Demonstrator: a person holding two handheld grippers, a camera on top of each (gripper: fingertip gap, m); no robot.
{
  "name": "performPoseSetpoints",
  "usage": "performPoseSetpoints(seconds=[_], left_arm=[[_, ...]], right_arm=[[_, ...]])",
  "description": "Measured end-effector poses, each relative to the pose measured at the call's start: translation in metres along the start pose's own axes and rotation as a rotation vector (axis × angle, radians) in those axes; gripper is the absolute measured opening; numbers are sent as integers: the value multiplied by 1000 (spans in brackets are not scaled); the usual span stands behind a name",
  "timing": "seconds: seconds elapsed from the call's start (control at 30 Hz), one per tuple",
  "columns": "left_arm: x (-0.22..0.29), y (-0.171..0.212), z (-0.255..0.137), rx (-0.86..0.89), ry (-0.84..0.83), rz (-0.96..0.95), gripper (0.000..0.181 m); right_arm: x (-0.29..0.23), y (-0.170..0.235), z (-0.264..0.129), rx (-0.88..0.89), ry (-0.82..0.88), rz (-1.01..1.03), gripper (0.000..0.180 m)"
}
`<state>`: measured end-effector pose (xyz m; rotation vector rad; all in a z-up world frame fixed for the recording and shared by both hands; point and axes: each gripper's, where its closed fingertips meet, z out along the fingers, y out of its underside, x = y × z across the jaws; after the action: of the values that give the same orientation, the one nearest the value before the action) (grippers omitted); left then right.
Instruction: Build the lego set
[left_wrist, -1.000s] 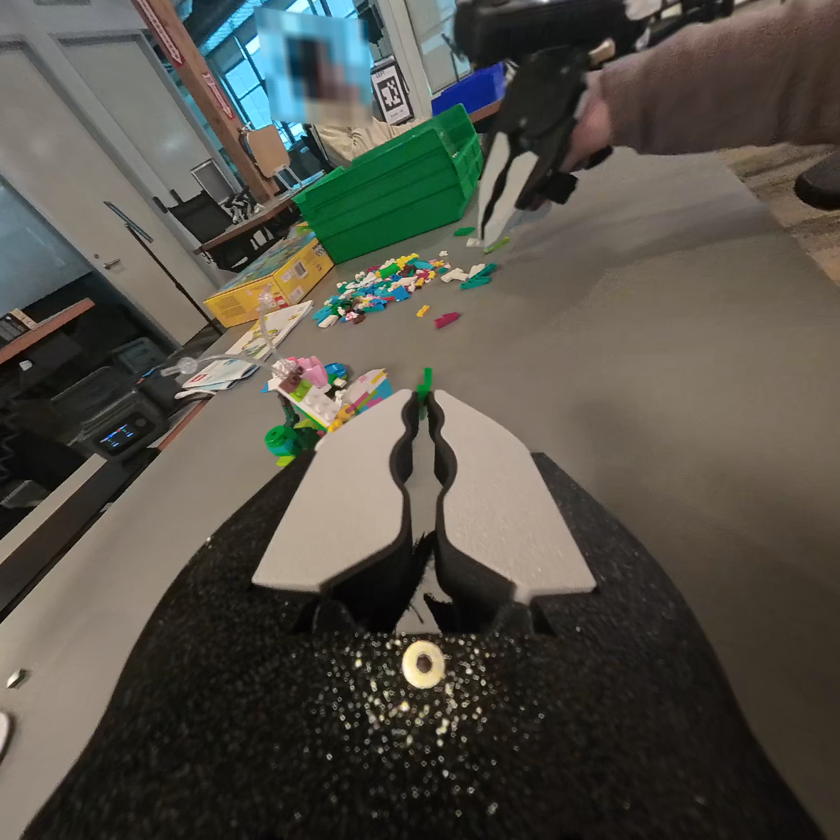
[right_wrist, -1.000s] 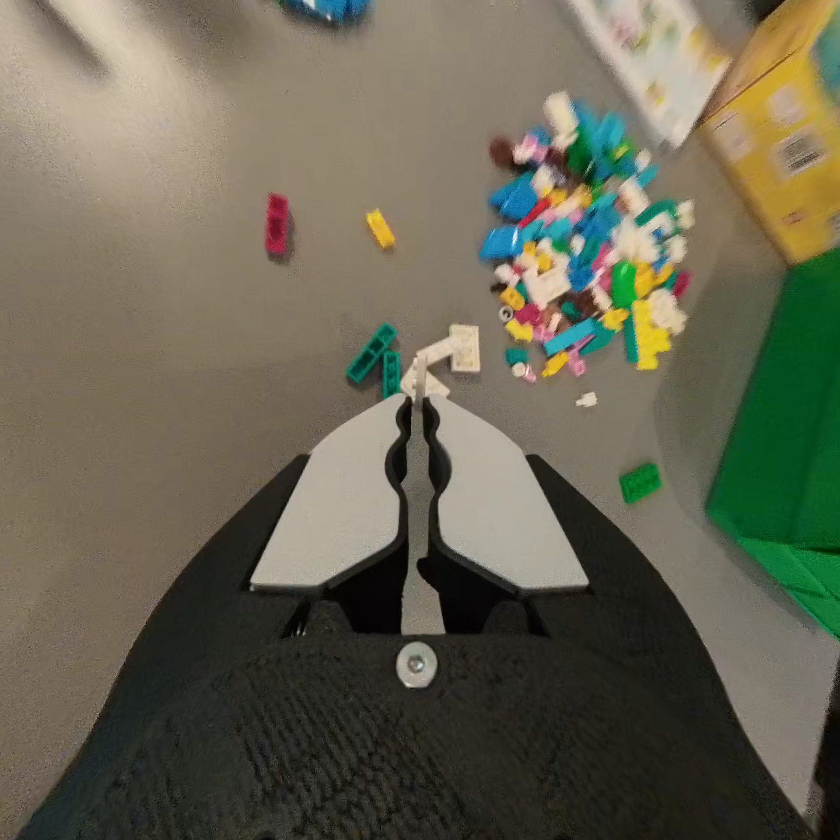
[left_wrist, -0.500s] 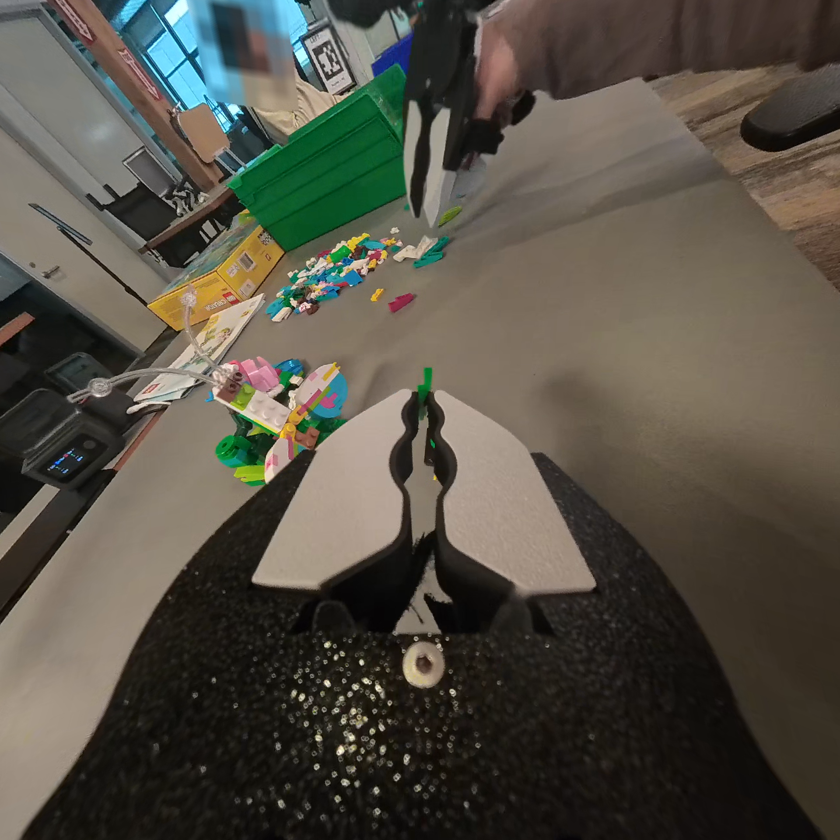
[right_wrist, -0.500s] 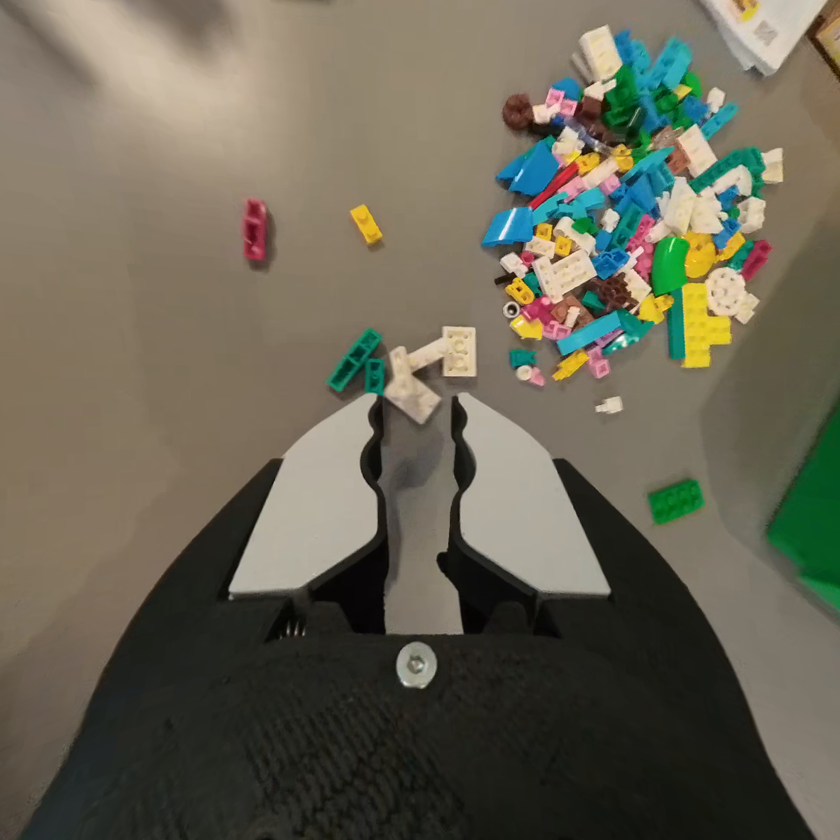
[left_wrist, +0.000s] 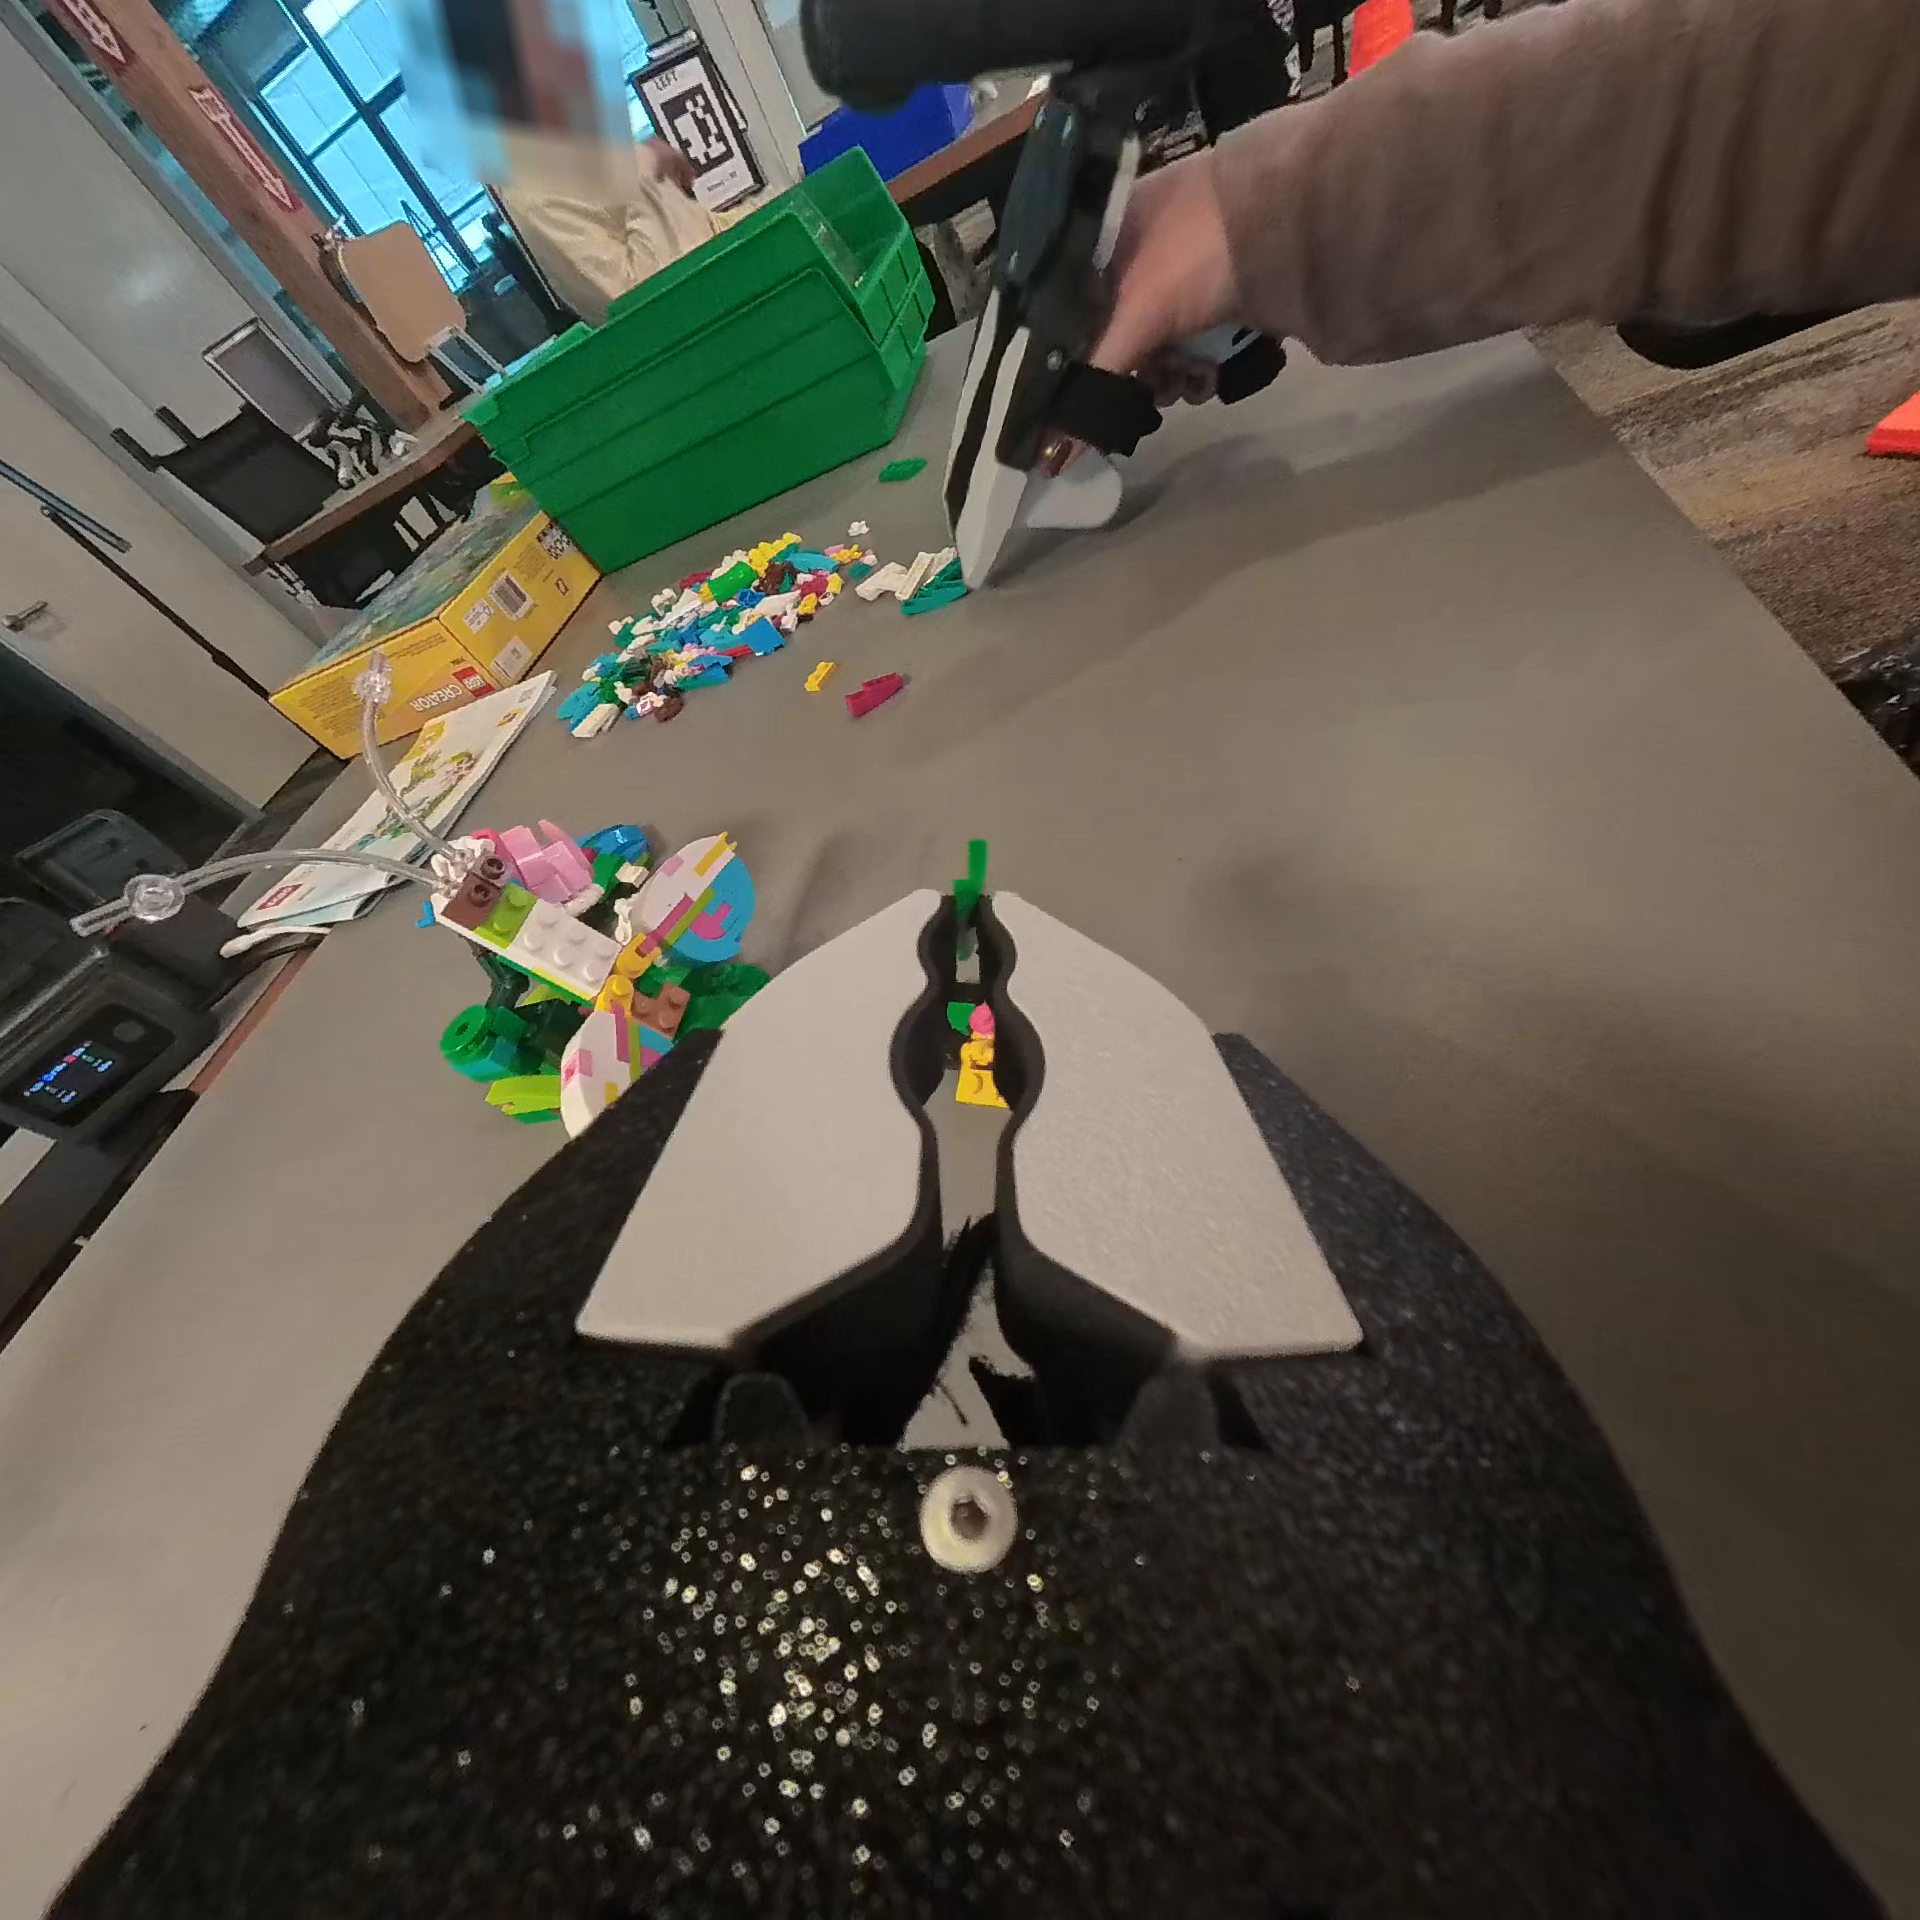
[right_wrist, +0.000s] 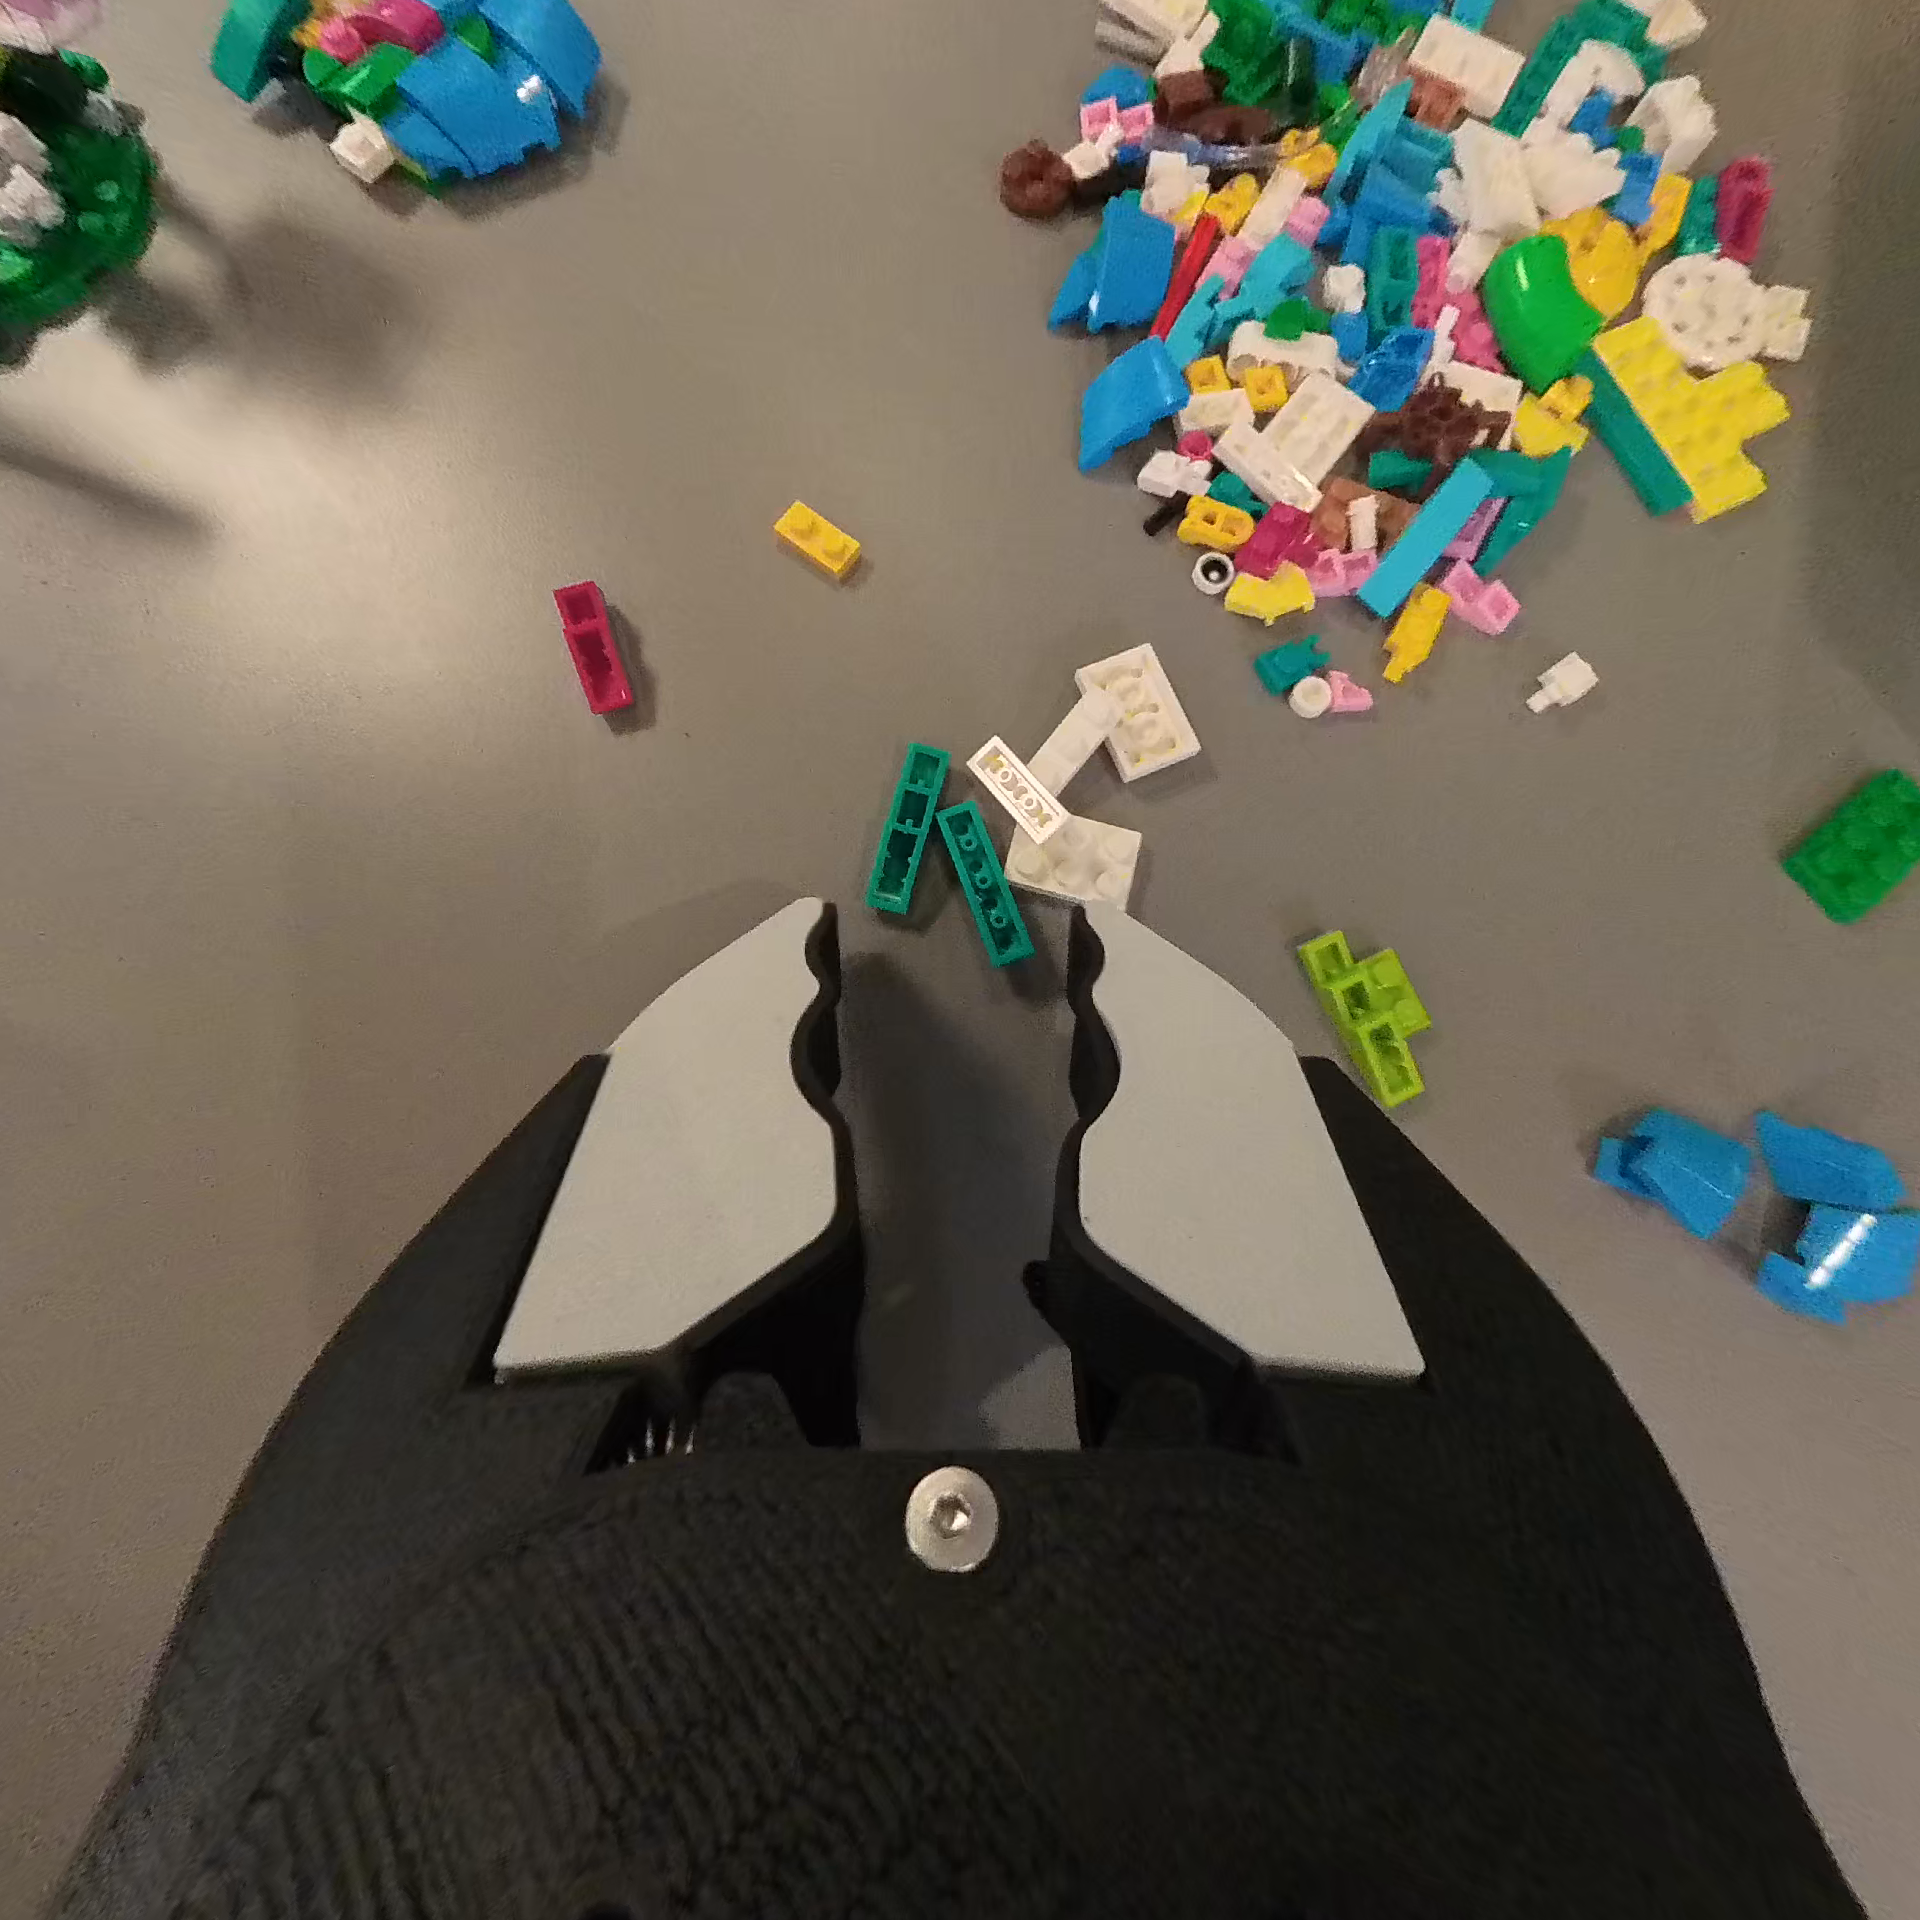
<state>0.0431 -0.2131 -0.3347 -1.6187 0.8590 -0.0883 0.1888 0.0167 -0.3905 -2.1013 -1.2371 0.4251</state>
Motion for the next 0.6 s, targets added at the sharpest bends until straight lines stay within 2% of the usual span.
performPoseSetpoints(seconds=[0.17,0.33,0.6], left_arm=[[4,2,2,-14,21,2,3],[3,5,3,-31,20,-6,3],[9,8,5,-46,58,-14,3]], right_arm=[[-2,-2,7,-15,4,0,39],[-10,0,6,-43,-10,-52,17],[-8,-8,13,-23,-39,47,26]])
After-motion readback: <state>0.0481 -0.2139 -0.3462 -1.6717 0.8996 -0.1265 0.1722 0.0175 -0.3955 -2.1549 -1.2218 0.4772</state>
